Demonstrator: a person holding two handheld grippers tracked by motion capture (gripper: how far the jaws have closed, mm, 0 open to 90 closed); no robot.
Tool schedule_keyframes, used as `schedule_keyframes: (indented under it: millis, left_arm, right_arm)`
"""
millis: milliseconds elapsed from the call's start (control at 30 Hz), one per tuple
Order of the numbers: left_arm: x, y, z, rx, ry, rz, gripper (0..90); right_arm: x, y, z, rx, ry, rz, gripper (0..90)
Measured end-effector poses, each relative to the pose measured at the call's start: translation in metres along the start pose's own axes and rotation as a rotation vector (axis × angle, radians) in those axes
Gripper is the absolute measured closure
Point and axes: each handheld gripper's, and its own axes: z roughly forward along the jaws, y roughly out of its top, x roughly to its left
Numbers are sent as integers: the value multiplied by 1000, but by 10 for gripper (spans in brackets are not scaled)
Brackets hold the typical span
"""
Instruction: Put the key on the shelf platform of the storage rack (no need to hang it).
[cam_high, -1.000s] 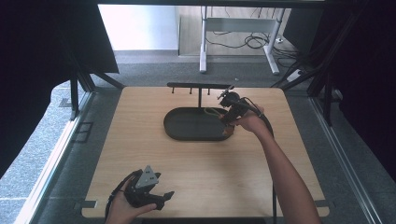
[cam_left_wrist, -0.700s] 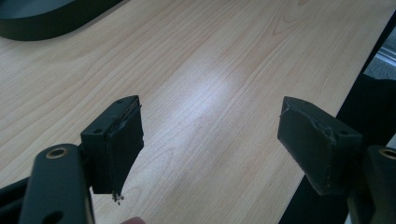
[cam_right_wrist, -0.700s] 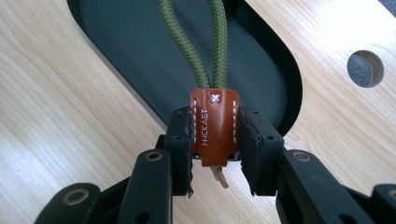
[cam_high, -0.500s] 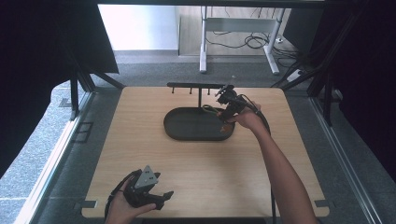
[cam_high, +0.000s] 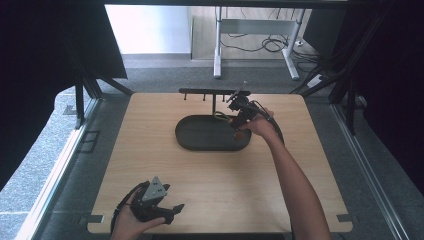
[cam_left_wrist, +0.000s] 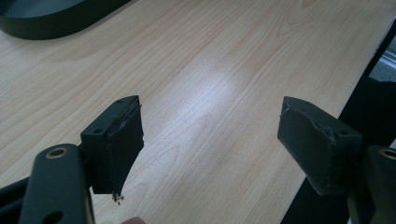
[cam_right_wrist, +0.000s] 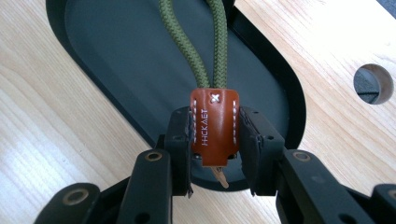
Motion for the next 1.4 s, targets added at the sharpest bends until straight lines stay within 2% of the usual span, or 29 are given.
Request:
schedule_keyframes:
  millis: [367,633,800,967,1167,1400]
  left_arm:
    - [0,0,0,1,0,1,229]
    - [-1,0,2,8,-4,6,229]
    - [-1,0,1,4,-1,2,229]
    - [-1,0,2,8,-1,3,229]
    - [-2,1,3,13,-5,8,229]
    - [-3,1,3,13,0,10,229]
  right_arm:
    - [2,-3,16,-7,-9,4,661]
    - [4,-9,28,7,-5,-19,647]
    - [6,-11,31,20,0,-21,596]
    - [8,-14,28,17,1,-38,562]
    - [9,-19,19,-6,1,-20,547]
    - [8,-35,3,-46,5,-13,544]
